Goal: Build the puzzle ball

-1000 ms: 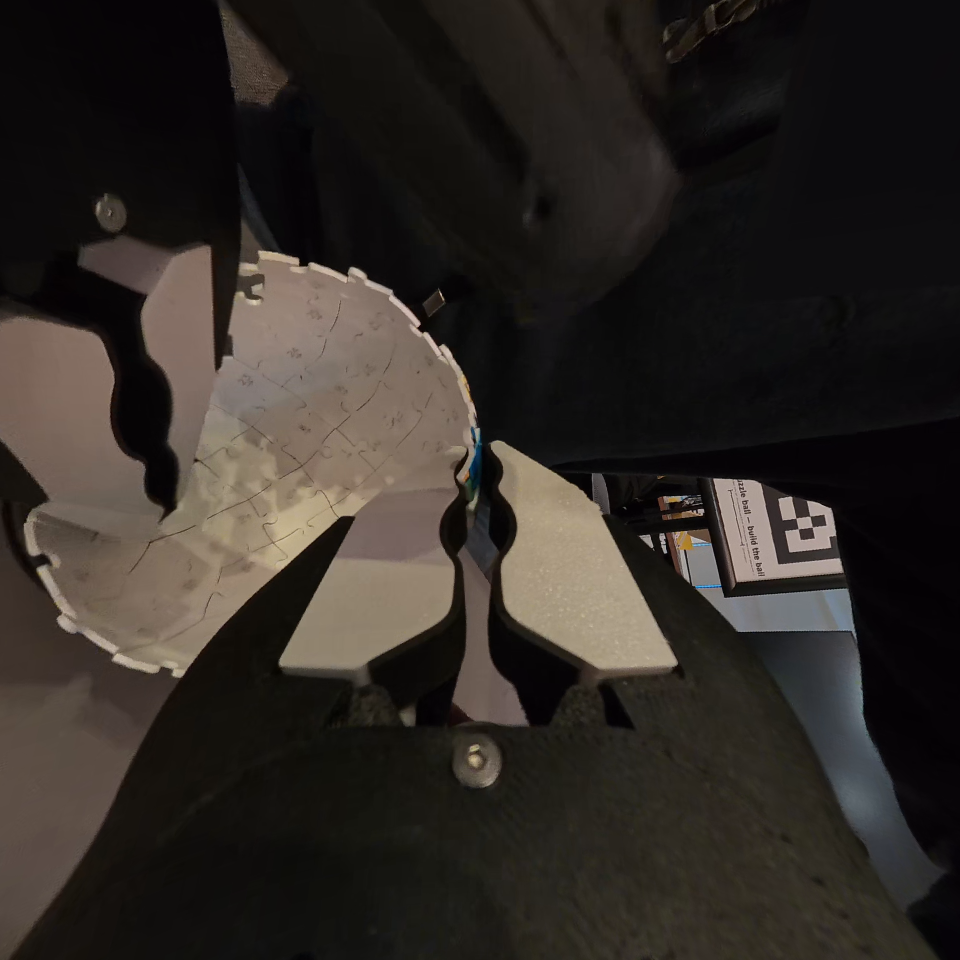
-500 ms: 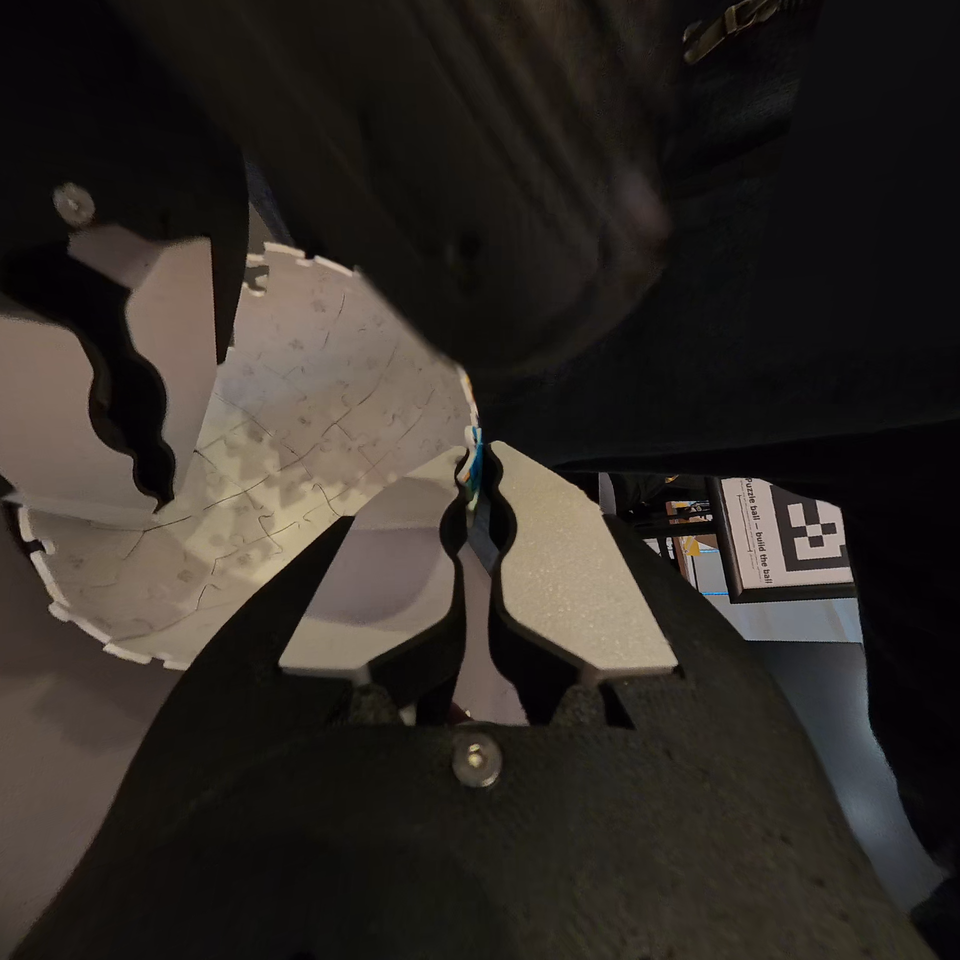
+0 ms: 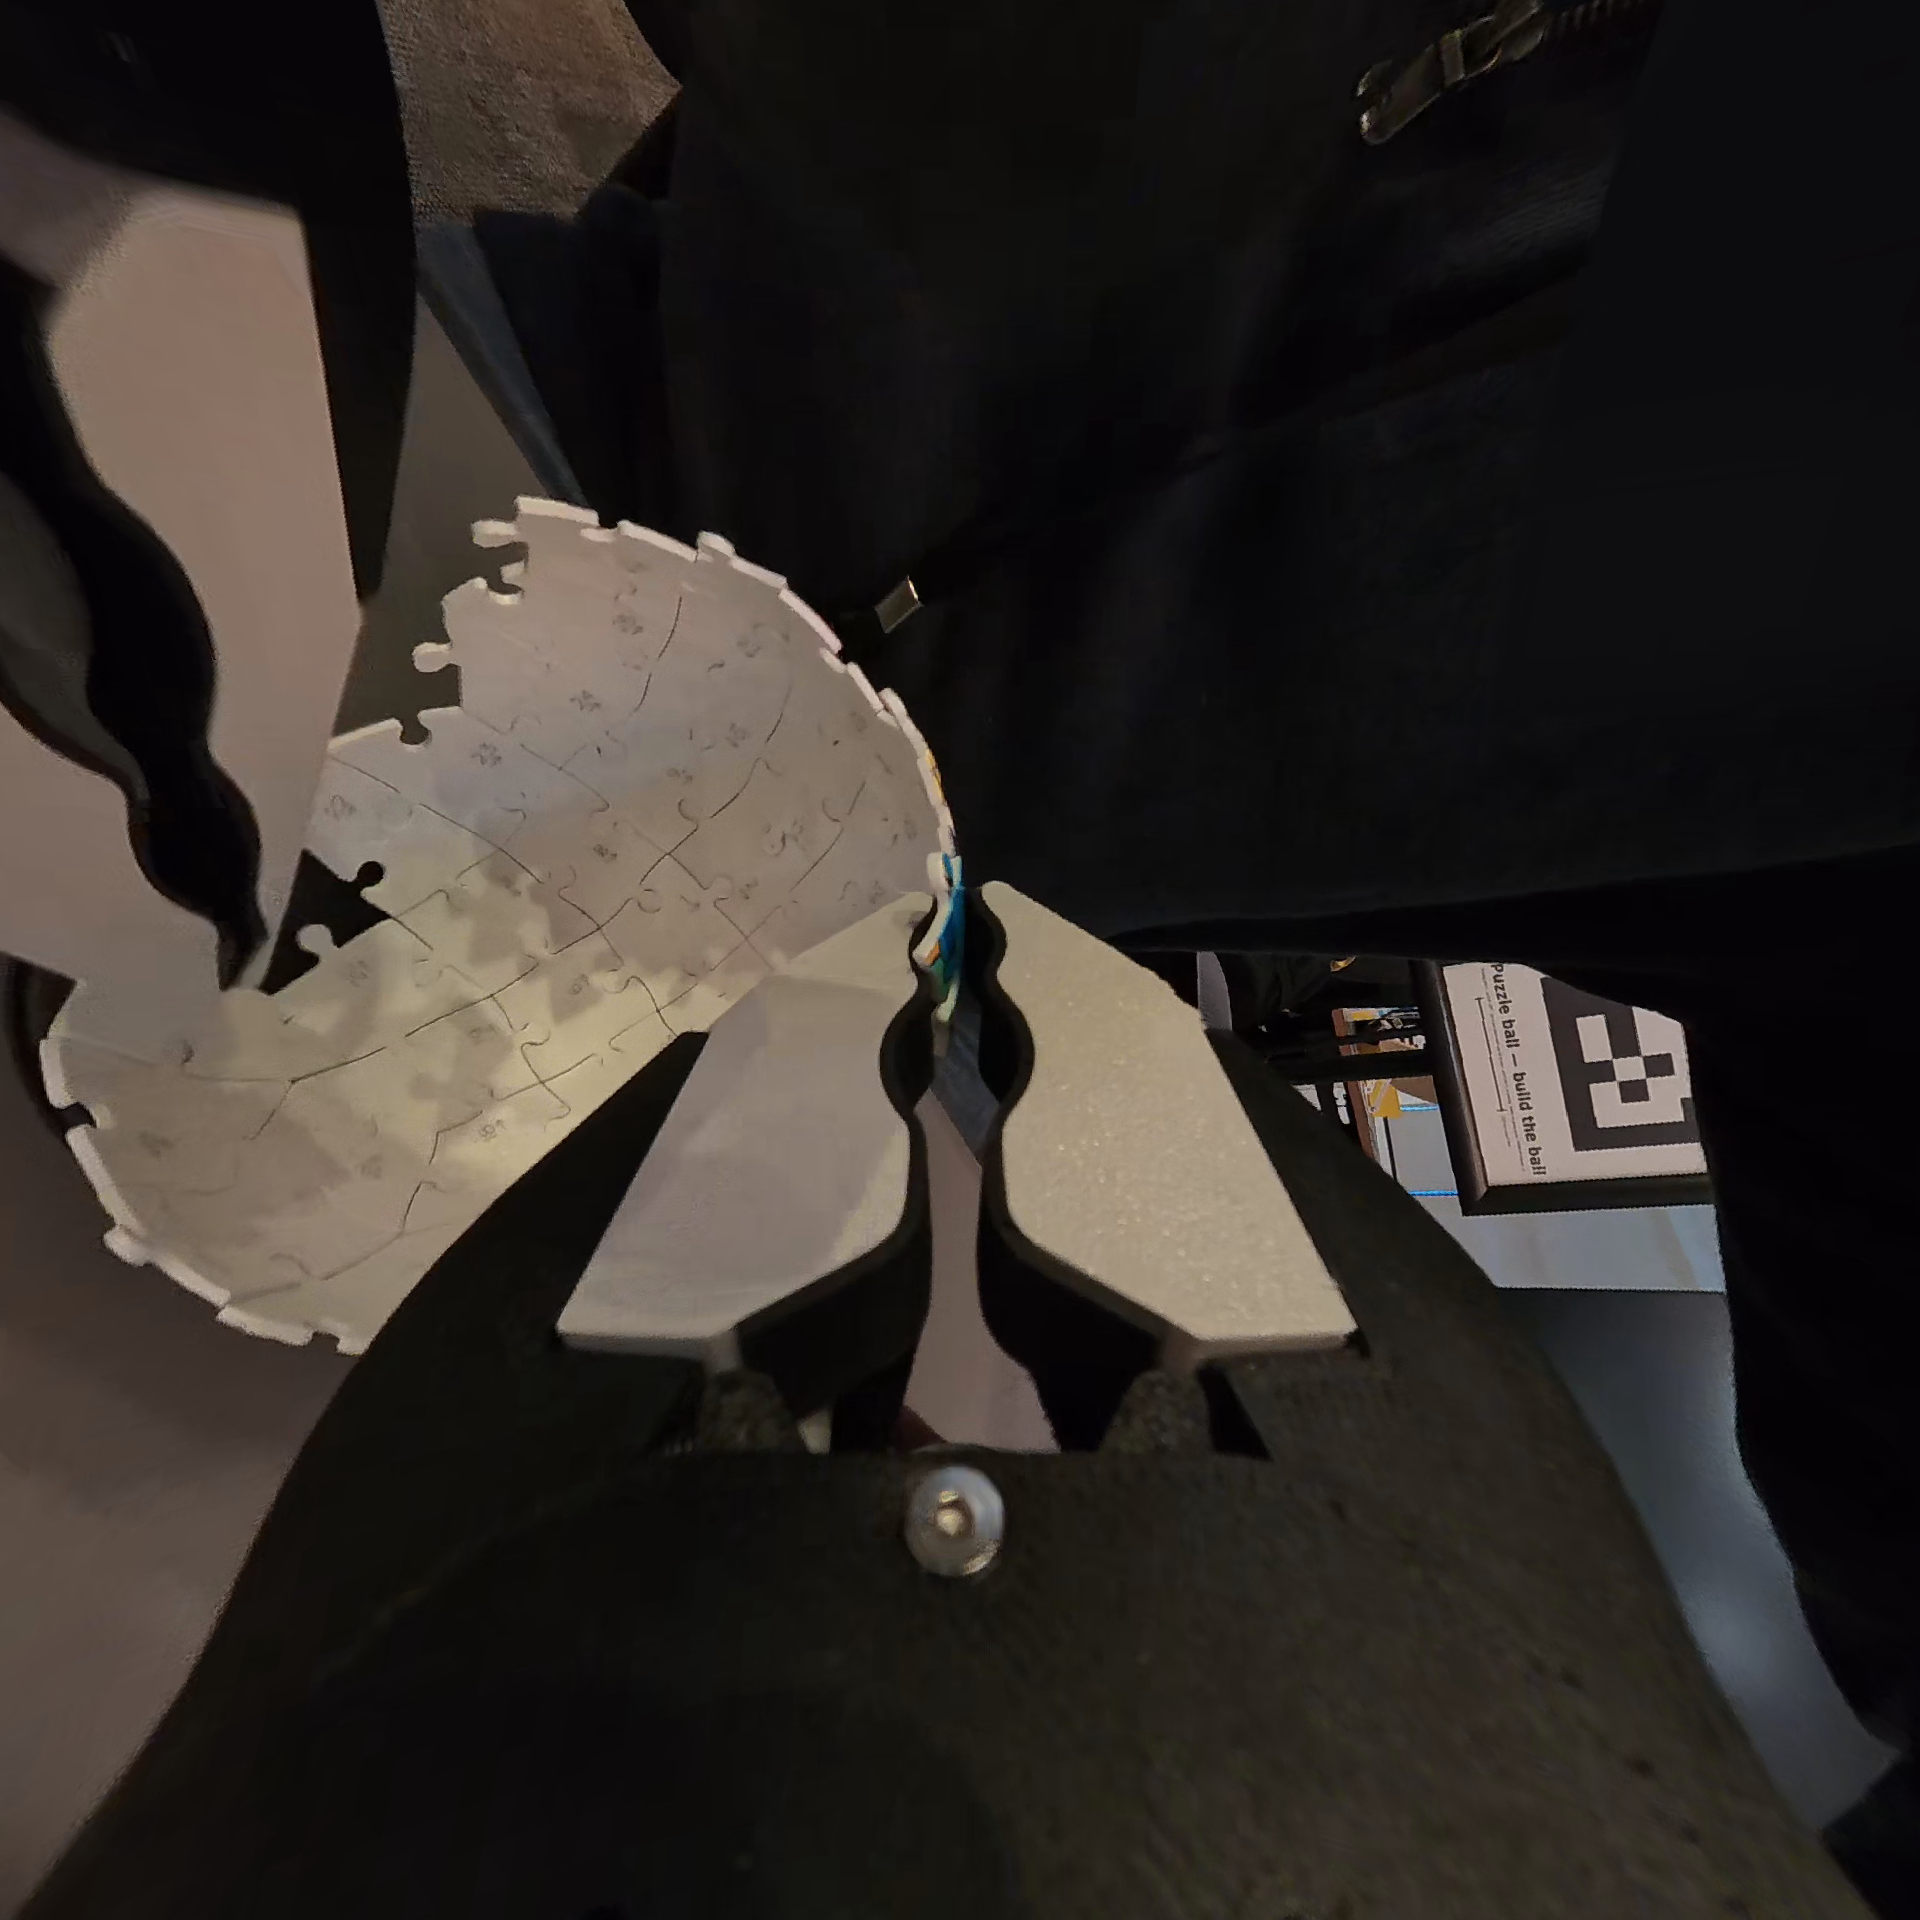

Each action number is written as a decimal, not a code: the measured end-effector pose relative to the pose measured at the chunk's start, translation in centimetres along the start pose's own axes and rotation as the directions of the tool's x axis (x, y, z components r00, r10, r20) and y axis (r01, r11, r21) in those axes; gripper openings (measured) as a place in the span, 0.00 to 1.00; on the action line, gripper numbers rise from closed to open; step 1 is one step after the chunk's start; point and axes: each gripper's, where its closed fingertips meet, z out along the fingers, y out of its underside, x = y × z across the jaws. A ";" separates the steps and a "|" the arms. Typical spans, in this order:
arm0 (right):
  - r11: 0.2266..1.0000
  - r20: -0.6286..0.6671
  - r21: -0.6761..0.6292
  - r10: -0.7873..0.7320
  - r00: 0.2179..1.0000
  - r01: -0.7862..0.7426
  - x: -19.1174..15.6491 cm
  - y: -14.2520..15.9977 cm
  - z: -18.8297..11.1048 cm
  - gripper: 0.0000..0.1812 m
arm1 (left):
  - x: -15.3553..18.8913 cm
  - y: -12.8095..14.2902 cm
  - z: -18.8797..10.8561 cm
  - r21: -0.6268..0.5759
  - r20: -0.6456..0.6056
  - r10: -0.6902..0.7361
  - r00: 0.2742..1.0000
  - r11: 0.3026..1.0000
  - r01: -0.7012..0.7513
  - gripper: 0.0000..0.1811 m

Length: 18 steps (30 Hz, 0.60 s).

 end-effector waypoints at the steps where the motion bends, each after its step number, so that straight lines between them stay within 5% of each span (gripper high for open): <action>1: 1.000 -0.014 0.012 0.012 1.000 -0.012 0.3 0.0 -0.6 0.00 | 0.0 0.0 0.0 0.000 0.002 0.001 1.000 1.000 -0.001 0.01; 7: 0.999 -0.053 0.038 0.036 0.998 -0.034 0.7 0.1 -1.6 0.00 | 0.0 -0.1 0.1 0.003 0.005 0.007 1.000 1.000 -0.007 0.01; 18: 1.000 -0.051 -0.014 0.012 0.999 -0.012 -0.4 1.0 1.3 0.00 | 0.2 -0.3 0.0 0.011 0.020 0.015 1.000 1.000 -0.015 0.03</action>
